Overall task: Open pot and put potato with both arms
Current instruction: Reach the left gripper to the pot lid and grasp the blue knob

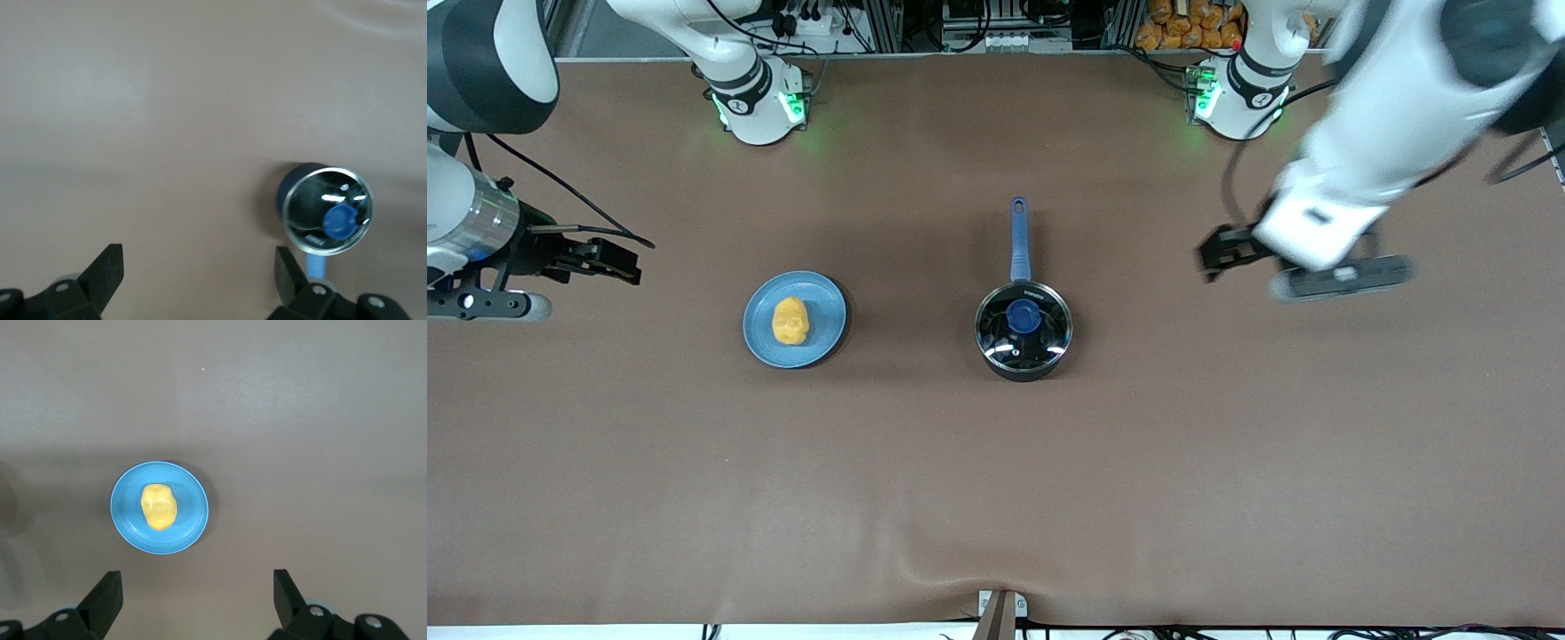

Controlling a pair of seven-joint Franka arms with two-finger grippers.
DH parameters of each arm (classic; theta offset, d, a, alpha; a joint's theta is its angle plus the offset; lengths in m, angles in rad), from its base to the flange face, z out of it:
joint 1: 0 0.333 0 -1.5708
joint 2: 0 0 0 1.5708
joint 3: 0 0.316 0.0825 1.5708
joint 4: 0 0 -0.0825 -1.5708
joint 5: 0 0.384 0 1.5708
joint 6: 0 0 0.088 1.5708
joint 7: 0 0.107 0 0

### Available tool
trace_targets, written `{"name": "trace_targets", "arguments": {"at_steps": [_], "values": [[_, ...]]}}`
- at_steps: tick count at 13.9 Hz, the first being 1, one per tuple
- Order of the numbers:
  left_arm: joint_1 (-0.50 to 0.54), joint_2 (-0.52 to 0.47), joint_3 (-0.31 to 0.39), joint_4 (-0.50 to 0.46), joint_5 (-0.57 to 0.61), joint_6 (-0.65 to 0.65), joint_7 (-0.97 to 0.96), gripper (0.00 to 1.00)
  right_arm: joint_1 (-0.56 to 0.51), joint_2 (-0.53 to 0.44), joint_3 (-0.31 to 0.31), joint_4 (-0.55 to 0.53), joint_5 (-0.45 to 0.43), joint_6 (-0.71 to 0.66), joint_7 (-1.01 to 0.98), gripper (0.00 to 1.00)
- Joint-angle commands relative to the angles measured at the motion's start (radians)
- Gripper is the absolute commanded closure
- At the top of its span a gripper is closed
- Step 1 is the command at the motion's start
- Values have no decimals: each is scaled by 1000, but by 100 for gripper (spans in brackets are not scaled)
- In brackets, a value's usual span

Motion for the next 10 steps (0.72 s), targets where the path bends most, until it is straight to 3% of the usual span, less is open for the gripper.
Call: {"name": "trace_targets", "arguments": {"at_steps": [1, 5, 10], "values": [[-104, 126, 7, 36, 55, 108, -158, 0, -16, 2, 10, -9, 14, 10, -2, 0], [-179, 267, 6, 113, 65, 191, -234, 0, -19, 15, 10, -9, 14, 8, -2, 0], [-267, 372, 11, 116, 65, 320, -304, 0, -26, 34, 10, -35, 14, 33, -3, 0]]}}
